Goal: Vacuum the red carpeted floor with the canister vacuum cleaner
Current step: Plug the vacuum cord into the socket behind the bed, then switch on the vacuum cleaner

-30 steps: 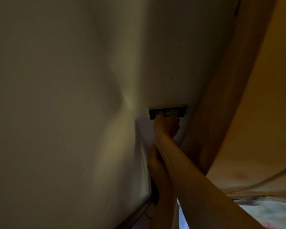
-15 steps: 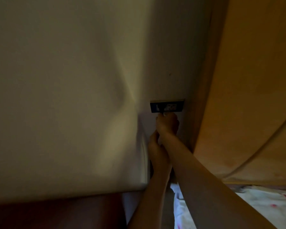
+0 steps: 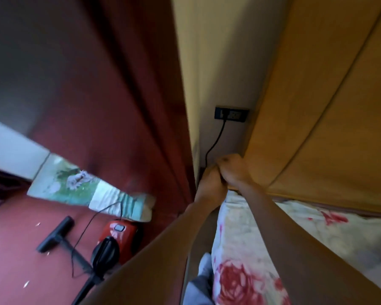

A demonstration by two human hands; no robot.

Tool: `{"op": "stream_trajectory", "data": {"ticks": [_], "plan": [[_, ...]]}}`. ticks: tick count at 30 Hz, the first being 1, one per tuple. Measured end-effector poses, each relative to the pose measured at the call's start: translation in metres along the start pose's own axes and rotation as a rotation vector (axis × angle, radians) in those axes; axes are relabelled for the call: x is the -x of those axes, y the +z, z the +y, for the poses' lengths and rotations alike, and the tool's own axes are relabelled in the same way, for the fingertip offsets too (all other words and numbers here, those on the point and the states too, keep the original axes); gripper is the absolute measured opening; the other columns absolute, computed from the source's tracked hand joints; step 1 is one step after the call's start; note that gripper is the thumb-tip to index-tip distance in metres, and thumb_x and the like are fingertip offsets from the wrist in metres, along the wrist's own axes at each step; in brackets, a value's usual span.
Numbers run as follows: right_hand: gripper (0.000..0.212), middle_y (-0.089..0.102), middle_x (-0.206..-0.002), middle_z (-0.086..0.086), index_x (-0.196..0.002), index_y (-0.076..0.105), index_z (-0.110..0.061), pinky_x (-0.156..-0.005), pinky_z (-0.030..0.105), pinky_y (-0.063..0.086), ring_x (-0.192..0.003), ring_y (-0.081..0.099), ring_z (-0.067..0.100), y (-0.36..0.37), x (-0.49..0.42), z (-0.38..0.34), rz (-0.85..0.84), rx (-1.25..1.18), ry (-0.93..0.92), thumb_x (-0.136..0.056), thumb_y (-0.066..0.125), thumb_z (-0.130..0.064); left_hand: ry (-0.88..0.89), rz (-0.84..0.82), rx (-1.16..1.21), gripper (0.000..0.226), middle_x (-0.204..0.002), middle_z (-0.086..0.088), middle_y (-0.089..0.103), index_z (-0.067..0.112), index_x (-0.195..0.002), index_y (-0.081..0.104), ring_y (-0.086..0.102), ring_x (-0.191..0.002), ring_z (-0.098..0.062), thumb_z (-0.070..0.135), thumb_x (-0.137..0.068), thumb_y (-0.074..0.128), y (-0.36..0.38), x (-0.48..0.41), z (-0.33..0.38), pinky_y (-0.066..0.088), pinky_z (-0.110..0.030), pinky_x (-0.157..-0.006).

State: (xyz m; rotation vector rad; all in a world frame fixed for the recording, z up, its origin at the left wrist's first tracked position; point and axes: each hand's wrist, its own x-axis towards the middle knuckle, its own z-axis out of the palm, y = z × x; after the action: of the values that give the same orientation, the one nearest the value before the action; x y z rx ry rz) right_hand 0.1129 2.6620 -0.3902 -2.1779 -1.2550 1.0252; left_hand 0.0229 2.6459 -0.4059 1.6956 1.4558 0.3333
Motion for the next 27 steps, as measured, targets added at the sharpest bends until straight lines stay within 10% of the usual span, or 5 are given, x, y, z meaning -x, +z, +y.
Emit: {"op": "stream_trajectory", "data": {"ticks": [4,10,15,27], "plan": [[0.033,0.071,-0.096,0.024,-0.079,0.072,-0.004,-0.074,0.035,0.042,-0.094,0.064,0.039,0.015,0.083,0.011,-0.044,0.245,-0.008,-0.097,0.048,-0.017,0.087,-0.100,-0.032,0.044,-0.123,-0.019,0.064,0.003,-0.122,0.063,0.059,-0.114,-0.033,0.010,-0.084,0.042,-0.048,0.105,-0.010,0.048,-0.037,-0.094],[0.028,0.065,-0.083,0.019,-0.074,0.065,-0.002,-0.068,0.036,0.039,-0.089,0.061,0.040,0.094,0.214,-0.020,-0.144,0.326,-0.053,-0.094,0.047,-0.011,0.050,-0.090,-0.227,0.046,-0.132,-0.012,0.057,0.010,-0.134,0.056,0.051,-0.124,-0.029,0.007,-0.088,0.050,-0.119,0.243,-0.133,0.042,-0.037,-0.105],[0.032,0.067,-0.124,0.014,-0.118,0.070,-0.006,-0.099,0.039,0.047,-0.116,0.059,0.034,0.177,0.298,-0.068,-0.233,0.325,-0.122,-0.097,0.048,-0.014,-0.130,-0.002,-0.264,0.047,-0.125,-0.013,0.057,0.010,-0.131,0.057,0.050,-0.121,-0.031,0.016,-0.085,0.044,-0.182,0.348,-0.237,0.042,-0.044,-0.101],[0.039,0.065,-0.130,0.010,-0.127,0.067,-0.019,-0.101,0.032,0.044,-0.122,0.057,0.029,0.313,0.369,-0.162,-0.476,0.621,-0.308,-0.094,0.047,-0.019,-0.392,0.174,-0.113,0.052,-0.127,-0.008,0.057,0.013,-0.133,0.055,0.048,-0.124,-0.026,0.001,-0.084,0.042,-0.235,0.442,-0.363,0.040,-0.037,-0.103]]}}
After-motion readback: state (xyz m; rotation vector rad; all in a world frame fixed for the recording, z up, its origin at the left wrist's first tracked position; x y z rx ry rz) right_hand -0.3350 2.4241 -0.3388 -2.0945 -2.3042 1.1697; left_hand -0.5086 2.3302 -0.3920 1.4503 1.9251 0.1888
